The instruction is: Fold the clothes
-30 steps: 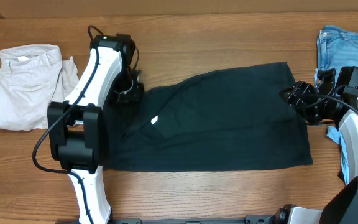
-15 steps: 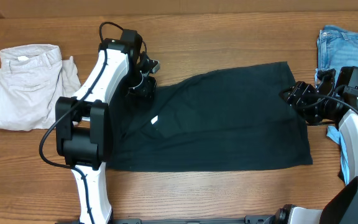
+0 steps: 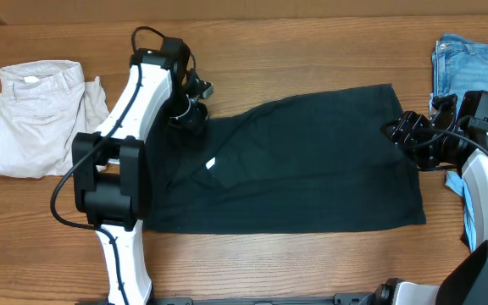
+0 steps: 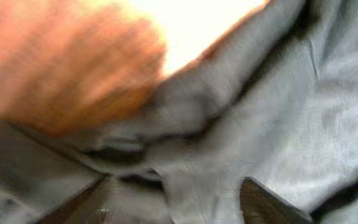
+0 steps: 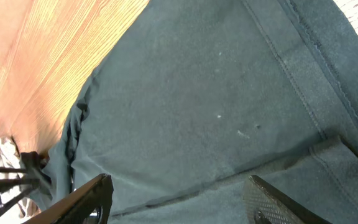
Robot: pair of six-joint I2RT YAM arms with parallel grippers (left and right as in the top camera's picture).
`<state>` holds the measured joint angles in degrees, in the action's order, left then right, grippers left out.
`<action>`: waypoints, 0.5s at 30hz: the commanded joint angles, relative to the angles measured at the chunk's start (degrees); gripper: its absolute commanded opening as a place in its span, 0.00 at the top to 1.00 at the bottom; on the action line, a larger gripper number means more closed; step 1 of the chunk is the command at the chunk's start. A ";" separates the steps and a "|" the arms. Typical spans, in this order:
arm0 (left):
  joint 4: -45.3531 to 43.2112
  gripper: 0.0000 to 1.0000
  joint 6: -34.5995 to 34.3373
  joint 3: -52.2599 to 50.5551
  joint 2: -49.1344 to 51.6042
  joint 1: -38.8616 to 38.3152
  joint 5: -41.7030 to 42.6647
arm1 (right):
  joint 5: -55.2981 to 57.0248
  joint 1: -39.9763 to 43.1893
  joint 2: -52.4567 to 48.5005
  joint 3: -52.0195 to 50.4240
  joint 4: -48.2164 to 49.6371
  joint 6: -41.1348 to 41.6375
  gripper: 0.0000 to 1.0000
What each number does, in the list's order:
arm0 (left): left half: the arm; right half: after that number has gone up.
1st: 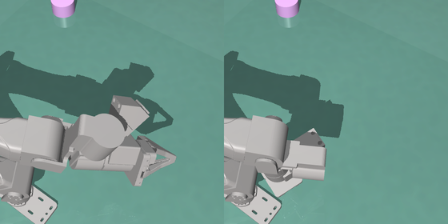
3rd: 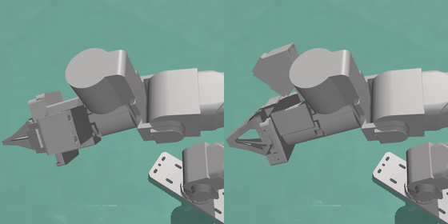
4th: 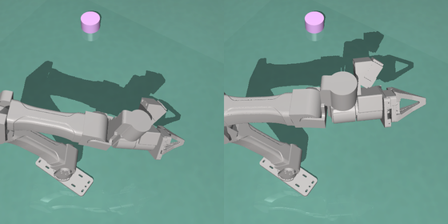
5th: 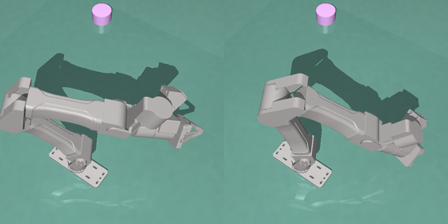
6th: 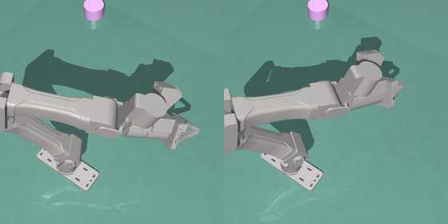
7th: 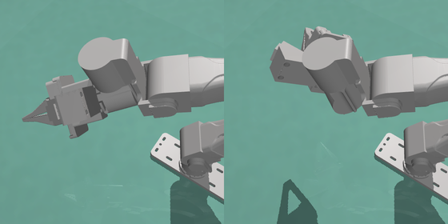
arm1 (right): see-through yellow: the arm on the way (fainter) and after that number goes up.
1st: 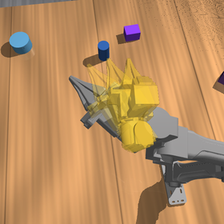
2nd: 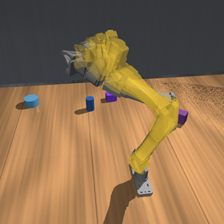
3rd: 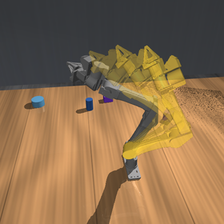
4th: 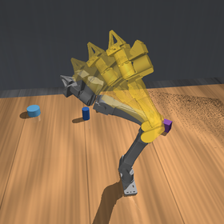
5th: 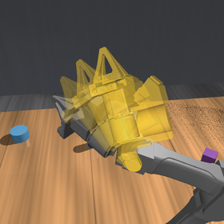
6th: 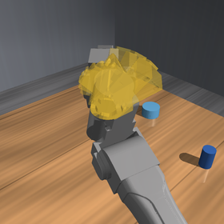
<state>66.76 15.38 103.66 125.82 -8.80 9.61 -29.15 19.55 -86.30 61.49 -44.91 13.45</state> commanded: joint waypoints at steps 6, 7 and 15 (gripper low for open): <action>-2.49 0.21 13.40 -1.07 2.40 2.73 14.67 | 0.00 0.00 1.20 1.14 -0.83 0.02 0.29; -1.79 0.25 13.38 -1.09 4.00 2.67 14.86 | 0.00 0.00 1.20 1.14 -0.94 0.02 0.29; 2.51 0.83 13.35 -0.11 6.38 2.84 14.21 | 1.07 0.00 1.20 1.14 -1.46 0.00 0.29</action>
<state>68.12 28.05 103.04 132.11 -5.91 22.74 -28.86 19.57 -86.30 61.49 -46.50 13.47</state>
